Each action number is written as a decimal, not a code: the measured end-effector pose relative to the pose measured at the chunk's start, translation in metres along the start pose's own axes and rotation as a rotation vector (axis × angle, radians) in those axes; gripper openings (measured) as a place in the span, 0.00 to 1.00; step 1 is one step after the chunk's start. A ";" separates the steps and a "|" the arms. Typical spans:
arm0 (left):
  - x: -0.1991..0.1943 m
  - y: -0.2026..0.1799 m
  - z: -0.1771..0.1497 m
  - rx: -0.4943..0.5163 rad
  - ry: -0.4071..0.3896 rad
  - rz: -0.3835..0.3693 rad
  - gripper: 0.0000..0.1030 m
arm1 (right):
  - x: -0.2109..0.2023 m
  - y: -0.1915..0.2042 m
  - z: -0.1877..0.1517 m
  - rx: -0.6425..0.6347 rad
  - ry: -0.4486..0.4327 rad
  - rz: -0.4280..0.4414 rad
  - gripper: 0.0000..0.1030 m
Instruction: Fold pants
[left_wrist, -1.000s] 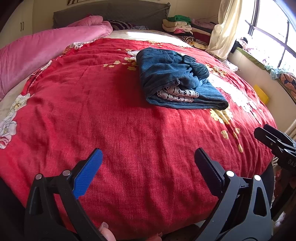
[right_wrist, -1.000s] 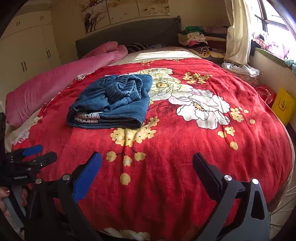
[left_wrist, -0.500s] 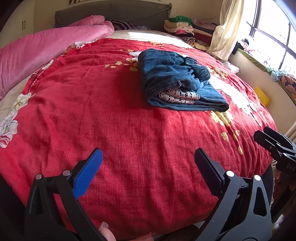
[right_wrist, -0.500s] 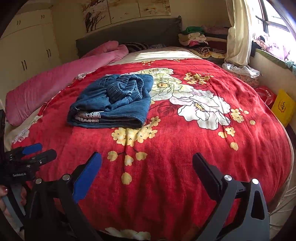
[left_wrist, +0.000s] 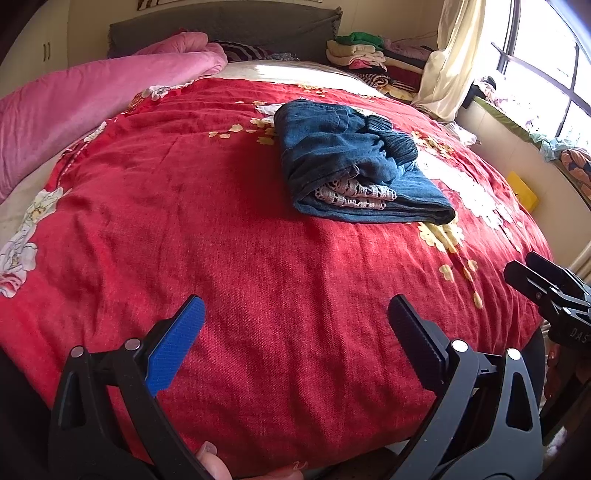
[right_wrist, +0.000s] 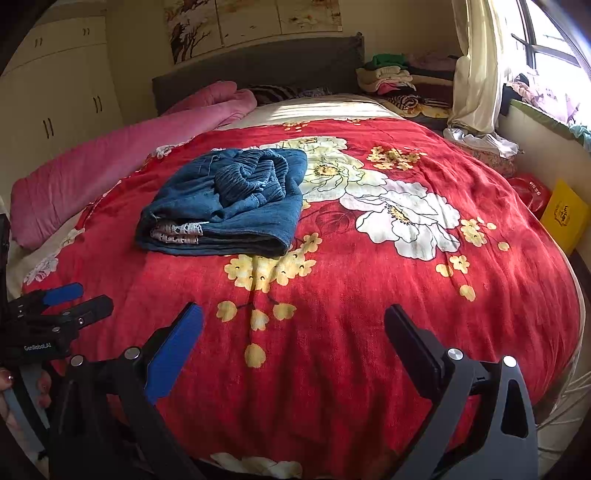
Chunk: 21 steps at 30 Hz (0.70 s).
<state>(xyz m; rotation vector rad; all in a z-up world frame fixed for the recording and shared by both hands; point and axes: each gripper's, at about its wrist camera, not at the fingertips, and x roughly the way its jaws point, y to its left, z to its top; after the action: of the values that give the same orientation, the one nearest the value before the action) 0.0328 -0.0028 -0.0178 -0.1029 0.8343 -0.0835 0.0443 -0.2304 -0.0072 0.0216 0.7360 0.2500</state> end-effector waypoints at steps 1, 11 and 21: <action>-0.001 0.000 0.000 0.001 -0.002 0.001 0.91 | -0.001 0.000 0.000 0.001 0.000 0.000 0.95; -0.002 0.000 0.001 0.000 -0.010 0.000 0.91 | -0.001 0.001 0.001 -0.004 -0.004 -0.004 0.95; -0.003 -0.001 0.001 0.007 -0.014 0.010 0.91 | -0.002 0.002 0.001 -0.004 -0.006 -0.005 0.95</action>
<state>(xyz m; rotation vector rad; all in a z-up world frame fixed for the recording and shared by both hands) 0.0315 -0.0031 -0.0146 -0.0923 0.8206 -0.0765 0.0425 -0.2288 -0.0050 0.0162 0.7298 0.2468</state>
